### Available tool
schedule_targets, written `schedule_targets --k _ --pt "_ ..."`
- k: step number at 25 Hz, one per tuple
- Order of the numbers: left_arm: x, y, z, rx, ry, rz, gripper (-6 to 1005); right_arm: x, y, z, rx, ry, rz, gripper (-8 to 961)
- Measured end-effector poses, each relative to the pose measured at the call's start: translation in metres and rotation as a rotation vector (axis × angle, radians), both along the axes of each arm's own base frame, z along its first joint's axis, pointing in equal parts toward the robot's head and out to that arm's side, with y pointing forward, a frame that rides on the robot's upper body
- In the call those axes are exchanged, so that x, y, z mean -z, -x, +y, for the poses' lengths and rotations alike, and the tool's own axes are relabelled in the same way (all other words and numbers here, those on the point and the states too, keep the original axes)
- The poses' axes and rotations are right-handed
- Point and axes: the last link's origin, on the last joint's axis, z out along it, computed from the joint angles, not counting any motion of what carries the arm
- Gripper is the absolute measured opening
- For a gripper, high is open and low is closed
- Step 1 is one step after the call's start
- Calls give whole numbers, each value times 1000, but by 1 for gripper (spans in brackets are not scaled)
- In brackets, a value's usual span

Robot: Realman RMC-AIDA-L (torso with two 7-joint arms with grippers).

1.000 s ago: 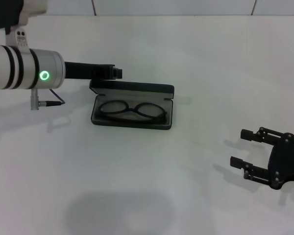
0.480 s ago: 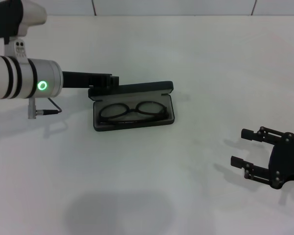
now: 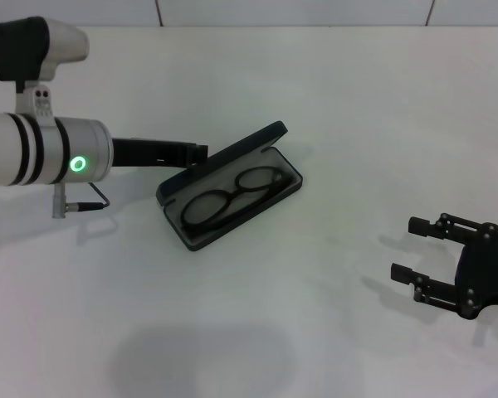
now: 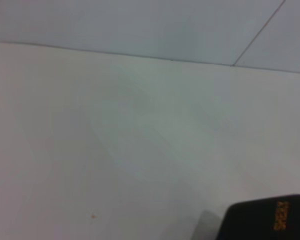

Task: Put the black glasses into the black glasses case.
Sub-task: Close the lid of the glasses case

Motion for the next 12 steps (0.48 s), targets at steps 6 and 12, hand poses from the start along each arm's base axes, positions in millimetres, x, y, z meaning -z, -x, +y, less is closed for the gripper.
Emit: schedule_targets --k 6,12 --pt "-1 3 -4 7 -20 -29 -1 -1 1 1 -1 -5 2 659" --pt "-13 -7 0 38 -36 -37 -1 -1 1 1 -2 -6 4 659"
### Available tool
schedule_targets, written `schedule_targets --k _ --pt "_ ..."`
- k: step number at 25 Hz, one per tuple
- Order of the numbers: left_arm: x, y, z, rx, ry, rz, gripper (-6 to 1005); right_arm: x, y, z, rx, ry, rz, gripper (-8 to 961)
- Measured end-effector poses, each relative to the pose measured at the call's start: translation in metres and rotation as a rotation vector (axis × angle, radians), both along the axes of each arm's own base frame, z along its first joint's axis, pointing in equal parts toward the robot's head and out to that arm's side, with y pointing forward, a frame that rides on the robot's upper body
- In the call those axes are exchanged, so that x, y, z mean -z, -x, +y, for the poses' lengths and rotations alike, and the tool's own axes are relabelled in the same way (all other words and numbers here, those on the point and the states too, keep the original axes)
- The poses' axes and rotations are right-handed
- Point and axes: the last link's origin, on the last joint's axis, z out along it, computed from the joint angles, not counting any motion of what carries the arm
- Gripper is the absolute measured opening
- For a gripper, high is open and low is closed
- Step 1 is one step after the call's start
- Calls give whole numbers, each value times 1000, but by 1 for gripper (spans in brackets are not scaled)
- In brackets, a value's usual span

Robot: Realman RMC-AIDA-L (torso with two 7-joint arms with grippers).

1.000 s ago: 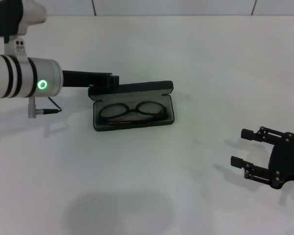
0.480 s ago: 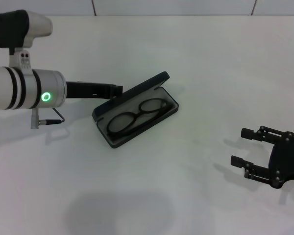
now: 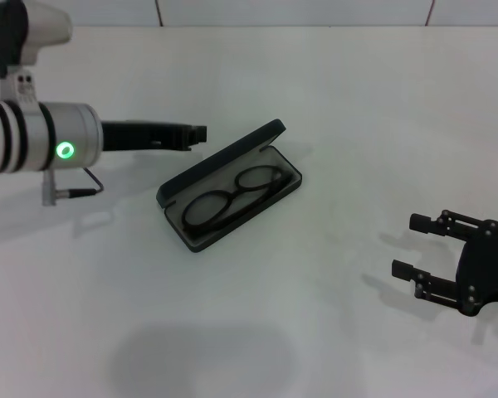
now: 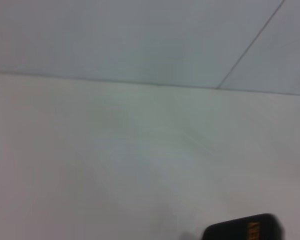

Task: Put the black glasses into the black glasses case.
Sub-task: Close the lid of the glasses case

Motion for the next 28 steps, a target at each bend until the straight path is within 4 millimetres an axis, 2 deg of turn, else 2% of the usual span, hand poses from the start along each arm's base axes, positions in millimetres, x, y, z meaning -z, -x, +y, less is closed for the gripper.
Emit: schedule_targets --k 1,4,7,10,14,17,21,28 --pt "-11 -7 -1 33 11 -13 -1 0 0 0 0 0 0 659" --pt "-22 -10 -9 86 48 -44 -1 0 0 0 -1 0 0 659" --pt "-31 -12 -27 212 111 -119 -1 -1 0 0 -1 0 0 659" --pt "-31 -8 -46 343 152 -151 -1 -1 0 0 0 -1 -1 659" --pt "-17 12 -60 351 206 -103 -1 -1 0 0 0 -1 -2 659" --pt "-4 31 -64 295 219 -79 -1 -1 1 2 -4 -2 -1 659" --pt "3 48 -59 228 181 -41 -1 -1 1 2 -5 -2 0 659" --pt "3 59 -52 190 134 15 -1 -1 3 3 -9 1 4 659"
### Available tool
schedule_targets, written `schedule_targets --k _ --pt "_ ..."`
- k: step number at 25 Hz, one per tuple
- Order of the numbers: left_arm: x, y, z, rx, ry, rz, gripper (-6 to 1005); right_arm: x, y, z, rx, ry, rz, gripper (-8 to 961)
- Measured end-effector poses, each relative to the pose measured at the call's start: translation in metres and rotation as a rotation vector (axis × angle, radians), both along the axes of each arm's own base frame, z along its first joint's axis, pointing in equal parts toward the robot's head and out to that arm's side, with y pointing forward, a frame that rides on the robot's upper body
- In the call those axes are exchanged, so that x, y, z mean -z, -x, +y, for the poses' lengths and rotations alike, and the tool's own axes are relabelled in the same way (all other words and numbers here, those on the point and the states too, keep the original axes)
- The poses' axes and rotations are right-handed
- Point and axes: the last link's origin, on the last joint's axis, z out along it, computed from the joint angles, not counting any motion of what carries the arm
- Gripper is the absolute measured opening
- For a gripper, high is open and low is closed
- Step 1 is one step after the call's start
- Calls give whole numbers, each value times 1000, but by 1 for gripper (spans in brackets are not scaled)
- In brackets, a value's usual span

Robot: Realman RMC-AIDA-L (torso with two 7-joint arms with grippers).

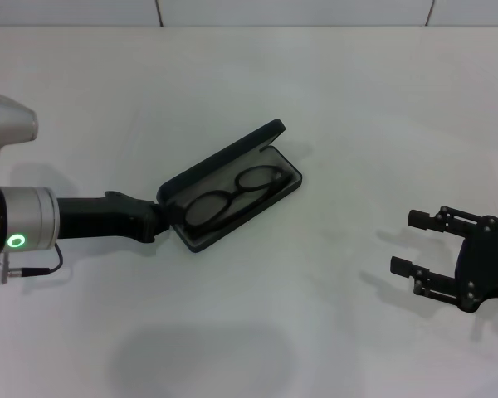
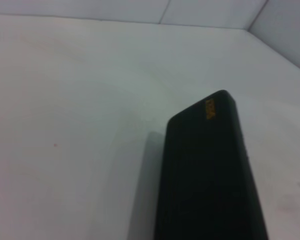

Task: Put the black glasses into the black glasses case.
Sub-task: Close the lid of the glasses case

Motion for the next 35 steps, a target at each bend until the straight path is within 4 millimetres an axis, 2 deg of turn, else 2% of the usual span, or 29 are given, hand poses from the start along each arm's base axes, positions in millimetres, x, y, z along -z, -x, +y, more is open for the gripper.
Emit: schedule_targets --k 8,22,28,32,35 --pt "-3 3 13 -23 -66 27 0 0 0 -1 -1 3 3 659" --pt "-19 2 42 -51 -210 46 -1 1 1 -2 0 10 10 659" --pt "-21 3 40 -62 -214 27 -1 1 0 -3 5 10 12 659" --pt "-36 4 36 -73 -265 -32 0 1 -1 -4 5 7 11 659" --pt "-44 -4 33 -42 -301 -97 0 1 -1 -3 5 5 10 659"
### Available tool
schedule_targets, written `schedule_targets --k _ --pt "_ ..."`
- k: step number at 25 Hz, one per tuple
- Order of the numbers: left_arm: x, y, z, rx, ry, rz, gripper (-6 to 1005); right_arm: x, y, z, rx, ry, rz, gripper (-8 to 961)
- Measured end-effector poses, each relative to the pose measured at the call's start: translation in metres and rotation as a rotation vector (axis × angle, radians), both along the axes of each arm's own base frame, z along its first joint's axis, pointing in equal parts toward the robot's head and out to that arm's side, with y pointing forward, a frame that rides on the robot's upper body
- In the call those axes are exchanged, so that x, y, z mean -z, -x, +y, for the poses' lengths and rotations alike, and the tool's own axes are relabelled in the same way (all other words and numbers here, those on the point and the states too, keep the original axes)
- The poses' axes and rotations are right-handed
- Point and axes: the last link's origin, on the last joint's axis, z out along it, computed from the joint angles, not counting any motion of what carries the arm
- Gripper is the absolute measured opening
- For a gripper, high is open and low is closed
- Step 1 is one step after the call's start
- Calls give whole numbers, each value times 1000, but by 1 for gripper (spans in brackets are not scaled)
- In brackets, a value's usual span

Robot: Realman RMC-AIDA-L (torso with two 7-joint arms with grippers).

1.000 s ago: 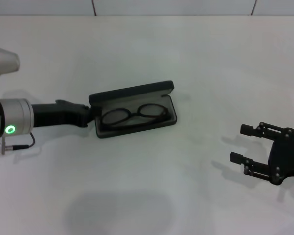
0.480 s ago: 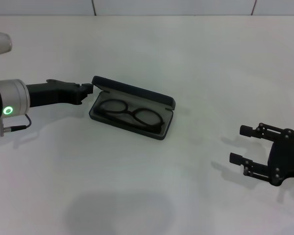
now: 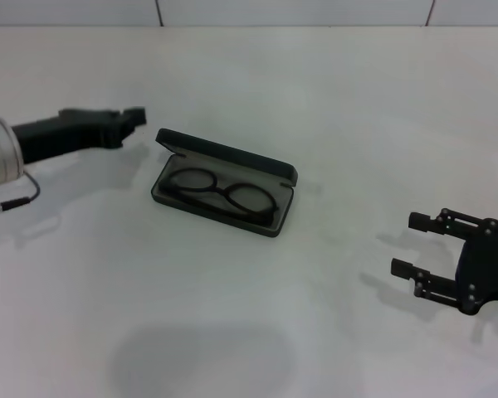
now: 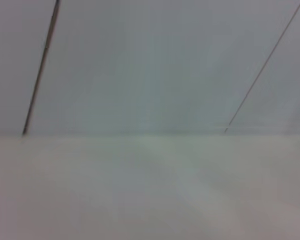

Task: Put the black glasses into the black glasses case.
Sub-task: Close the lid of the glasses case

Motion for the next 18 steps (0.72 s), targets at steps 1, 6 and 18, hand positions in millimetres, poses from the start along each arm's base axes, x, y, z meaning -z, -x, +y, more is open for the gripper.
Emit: schedule_targets --k 1,6,18 --pt "-2 -8 -1 30 -16 -22 0 0 0 1 1 -4 0 659" --pt "0 -32 1 84 -49 -43 0 -4 0 5 14 -31 8 659" --pt "42 -77 2 102 -41 59 -1 -5 -1 7 18 -38 4 659"
